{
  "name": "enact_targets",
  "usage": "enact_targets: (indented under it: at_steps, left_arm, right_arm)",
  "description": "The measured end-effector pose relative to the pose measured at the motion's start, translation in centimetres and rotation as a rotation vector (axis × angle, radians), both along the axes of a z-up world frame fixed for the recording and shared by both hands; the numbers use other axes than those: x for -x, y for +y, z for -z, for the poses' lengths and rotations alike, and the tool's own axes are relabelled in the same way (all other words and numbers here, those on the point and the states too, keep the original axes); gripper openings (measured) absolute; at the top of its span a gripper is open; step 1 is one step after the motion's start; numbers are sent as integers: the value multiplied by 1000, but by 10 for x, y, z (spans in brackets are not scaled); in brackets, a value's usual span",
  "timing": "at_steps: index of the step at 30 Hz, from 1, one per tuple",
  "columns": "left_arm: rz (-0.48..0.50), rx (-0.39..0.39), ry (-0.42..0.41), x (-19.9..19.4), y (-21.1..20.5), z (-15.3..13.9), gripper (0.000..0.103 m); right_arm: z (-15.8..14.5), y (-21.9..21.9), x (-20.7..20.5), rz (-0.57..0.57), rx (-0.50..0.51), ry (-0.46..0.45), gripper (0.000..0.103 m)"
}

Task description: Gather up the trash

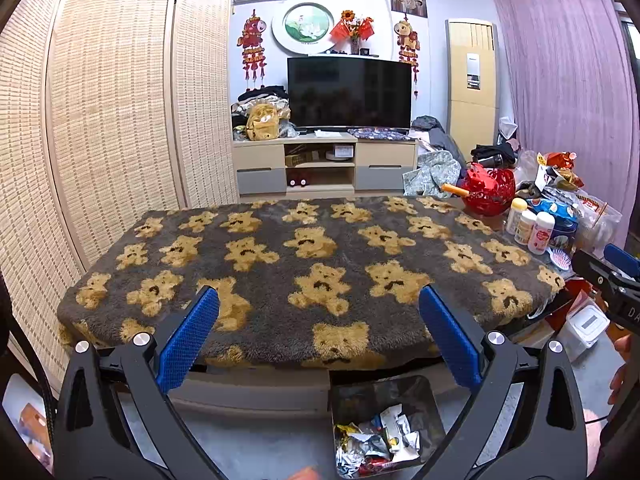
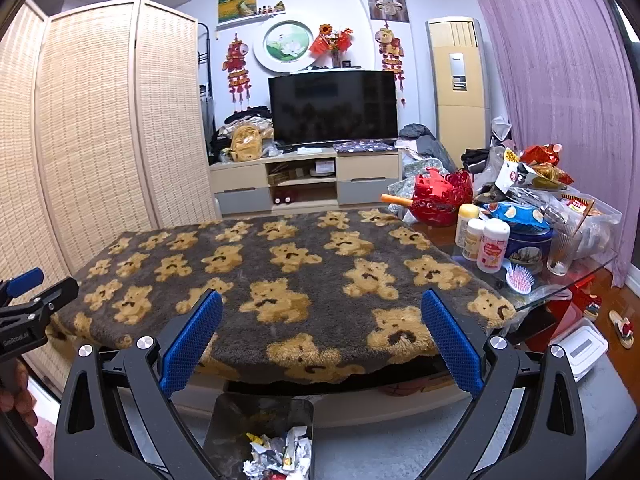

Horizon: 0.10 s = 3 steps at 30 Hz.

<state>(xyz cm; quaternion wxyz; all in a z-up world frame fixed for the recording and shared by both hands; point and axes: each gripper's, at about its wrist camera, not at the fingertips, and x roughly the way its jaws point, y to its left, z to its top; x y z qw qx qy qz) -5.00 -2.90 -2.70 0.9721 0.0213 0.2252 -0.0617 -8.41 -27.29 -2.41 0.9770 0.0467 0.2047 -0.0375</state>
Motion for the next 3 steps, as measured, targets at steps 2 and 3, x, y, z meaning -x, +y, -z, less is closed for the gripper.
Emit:
enact_targets:
  at_steps: [2, 3]
  left_arm:
    - [3, 0, 7, -1, 1, 1, 95]
    - [5, 0, 8, -1, 1, 1, 95]
  right_arm:
    - [-1, 1, -2, -4, 2, 1, 100]
    - [-1, 2, -3, -7, 1, 2, 100]
